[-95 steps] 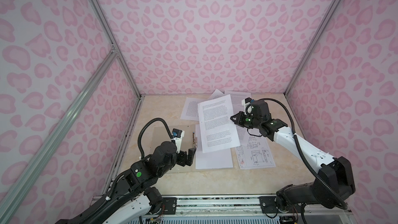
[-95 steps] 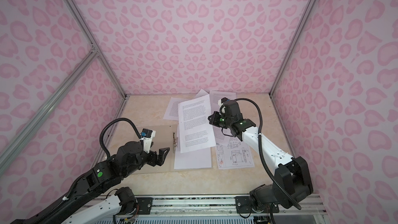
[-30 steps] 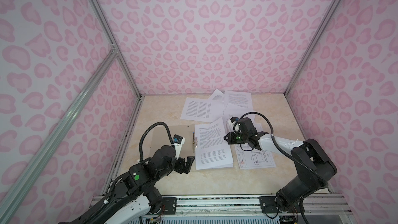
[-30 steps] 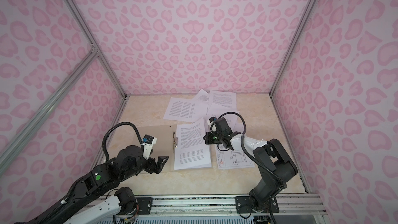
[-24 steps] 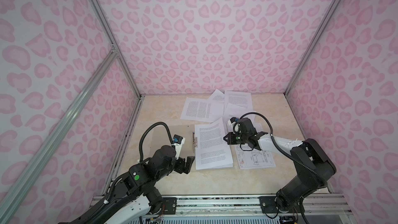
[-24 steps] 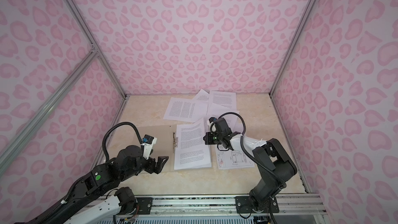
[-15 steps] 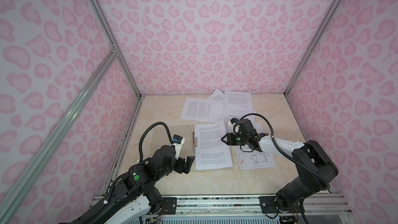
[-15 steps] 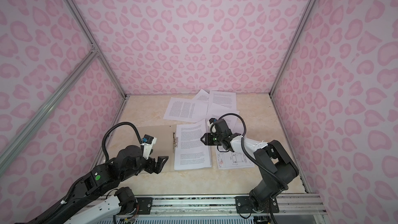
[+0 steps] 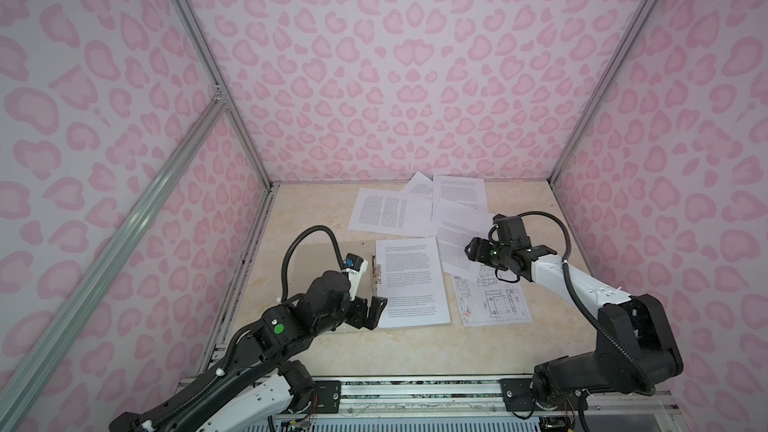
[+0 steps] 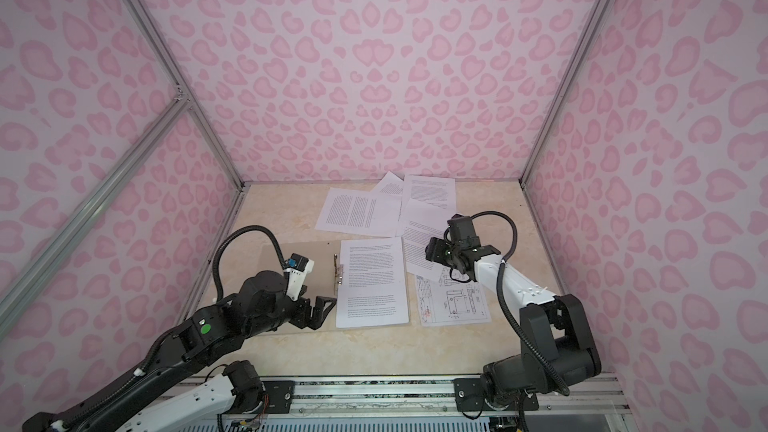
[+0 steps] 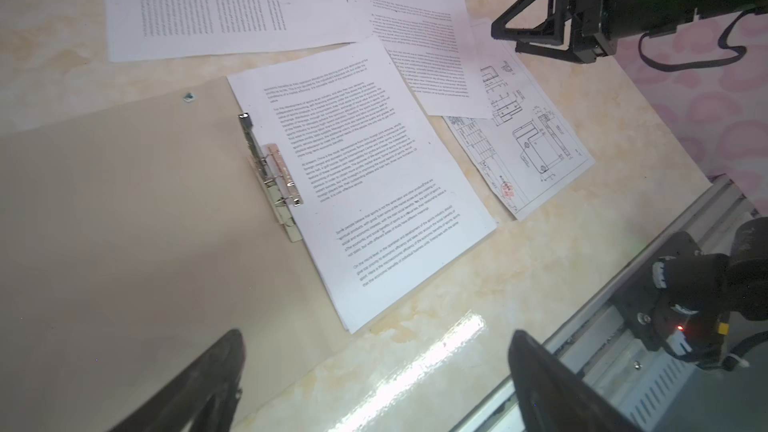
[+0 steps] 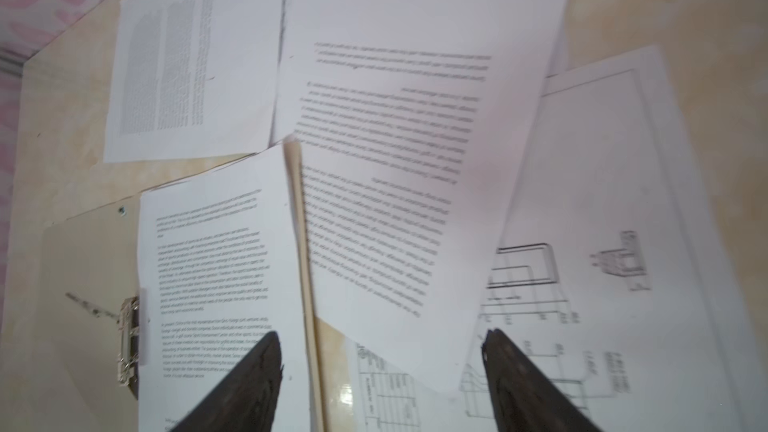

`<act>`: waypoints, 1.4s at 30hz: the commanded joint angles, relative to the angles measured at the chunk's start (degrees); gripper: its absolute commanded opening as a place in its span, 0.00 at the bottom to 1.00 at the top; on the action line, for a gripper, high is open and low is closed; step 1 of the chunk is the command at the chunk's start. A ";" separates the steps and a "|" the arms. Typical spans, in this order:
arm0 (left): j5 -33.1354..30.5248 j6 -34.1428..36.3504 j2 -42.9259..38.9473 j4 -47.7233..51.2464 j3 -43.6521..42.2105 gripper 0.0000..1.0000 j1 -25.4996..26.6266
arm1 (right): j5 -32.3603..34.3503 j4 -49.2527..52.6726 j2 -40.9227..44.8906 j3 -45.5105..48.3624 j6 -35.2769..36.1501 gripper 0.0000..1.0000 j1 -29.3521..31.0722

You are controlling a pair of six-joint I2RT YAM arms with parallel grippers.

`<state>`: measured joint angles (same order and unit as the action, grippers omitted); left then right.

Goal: Put the files into the folder
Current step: 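Move the right gripper back toward the drawing sheet while left gripper reaches over folder, then pin the drawing sheet with the left gripper while right gripper grasps its edge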

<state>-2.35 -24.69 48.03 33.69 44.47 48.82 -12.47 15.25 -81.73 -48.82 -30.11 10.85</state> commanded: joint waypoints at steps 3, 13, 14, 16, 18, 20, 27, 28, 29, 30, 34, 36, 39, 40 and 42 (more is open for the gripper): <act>7.64 -4.56 22.37 -15.09 9.26 0.94 6.70 | -2.72 3.51 4.15 5.83 0.74 0.81 -12.75; 20.28 -0.68 62.09 -14.17 39.75 0.91 14.24 | -9.74 -0.51 10.27 12.81 -2.21 0.89 -24.43; 21.40 -0.51 64.86 -13.88 41.81 0.91 14.44 | -10.43 -0.84 10.48 13.02 -2.42 0.90 -25.12; 22.95 -0.32 68.90 -13.31 44.74 0.91 14.52 | -12.05 -1.67 10.64 13.54 -2.59 0.90 -26.25; 23.96 -0.10 72.33 -12.68 47.00 0.90 14.51 | -13.05 -2.08 10.58 13.66 -1.87 0.92 -26.68; 25.44 0.20 75.12 -12.11 48.76 0.91 14.54 | -13.22 -2.26 10.31 13.66 -1.20 0.93 -26.75; 27.10 0.95 80.03 -10.15 50.54 0.91 14.28 | -15.23 -5.90 8.26 14.49 -0.32 0.93 -26.80; 26.69 1.11 79.97 -10.03 49.85 0.91 14.09 | -16.34 -7.90 7.38 14.52 -0.39 0.93 -26.68; 26.10 1.29 79.71 -9.57 49.14 0.91 13.97 | -16.71 -9.40 6.09 14.08 -0.91 0.93 -26.67; 25.22 1.52 79.40 -9.12 48.16 0.91 13.72 | -17.11 -10.60 4.43 13.23 -1.27 0.92 -26.66; 22.57 2.97 77.69 -7.71 44.14 0.91 12.30 | -16.84 -14.31 -1.36 8.58 -0.98 0.91 -25.51; 21.57 4.36 77.47 -6.21 43.22 0.91 11.43 | -16.50 -15.13 -5.07 5.63 -0.65 0.91 -24.86; 20.25 6.05 77.62 -4.58 42.39 0.91 10.40 | -17.05 -15.59 -10.99 0.82 0.45 0.89 -23.71; 19.96 6.50 77.53 -4.20 42.09 0.90 10.17 | -17.59 -15.11 -12.95 -1.07 0.90 0.89 -23.35; 20.30 7.10 77.26 -4.21 41.39 0.90 9.67 | -18.20 -14.30 -16.91 -4.50 2.09 0.89 -22.30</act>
<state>24.64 -19.29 124.44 19.05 87.53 59.29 -29.23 1.74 -94.43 -49.93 -30.30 -12.58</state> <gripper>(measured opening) 0.905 0.893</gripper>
